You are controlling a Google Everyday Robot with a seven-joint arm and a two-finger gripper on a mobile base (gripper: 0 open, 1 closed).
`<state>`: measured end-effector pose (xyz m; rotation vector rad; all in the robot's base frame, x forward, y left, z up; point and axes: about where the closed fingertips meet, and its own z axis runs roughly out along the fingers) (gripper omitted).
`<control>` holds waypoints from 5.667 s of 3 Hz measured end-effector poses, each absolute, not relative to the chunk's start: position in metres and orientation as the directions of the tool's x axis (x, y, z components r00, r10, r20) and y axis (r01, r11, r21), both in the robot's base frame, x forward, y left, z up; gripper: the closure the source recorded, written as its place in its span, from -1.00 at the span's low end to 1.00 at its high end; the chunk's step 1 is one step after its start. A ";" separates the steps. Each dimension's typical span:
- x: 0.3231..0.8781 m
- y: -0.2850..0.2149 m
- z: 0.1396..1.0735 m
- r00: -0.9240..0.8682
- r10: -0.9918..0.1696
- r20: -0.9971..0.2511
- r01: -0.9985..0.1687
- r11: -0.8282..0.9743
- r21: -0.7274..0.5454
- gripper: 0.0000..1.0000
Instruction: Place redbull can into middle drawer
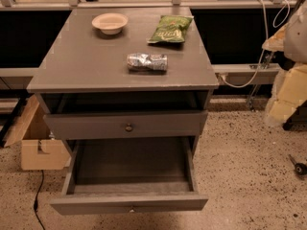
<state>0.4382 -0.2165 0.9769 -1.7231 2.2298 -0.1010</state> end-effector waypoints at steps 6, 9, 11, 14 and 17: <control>0.649 -0.064 0.927 -0.090 -0.856 -0.509 -0.951 0.225 -0.211 -1.00; 0.708 0.008 0.857 -0.110 -0.840 -0.531 -0.966 0.215 -0.140 -0.63; 0.714 0.017 0.829 -0.119 -0.856 -0.504 -0.972 0.203 -0.115 0.30; 0.629 -0.064 0.883 -0.242 -0.766 -0.595 -0.898 0.410 -0.162 1.00; 0.572 -0.110 0.858 -0.372 -0.694 -0.617 -0.838 0.536 -0.098 1.00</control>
Offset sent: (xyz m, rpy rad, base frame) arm 0.1370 0.0680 0.0008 0.2129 -0.1189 0.0715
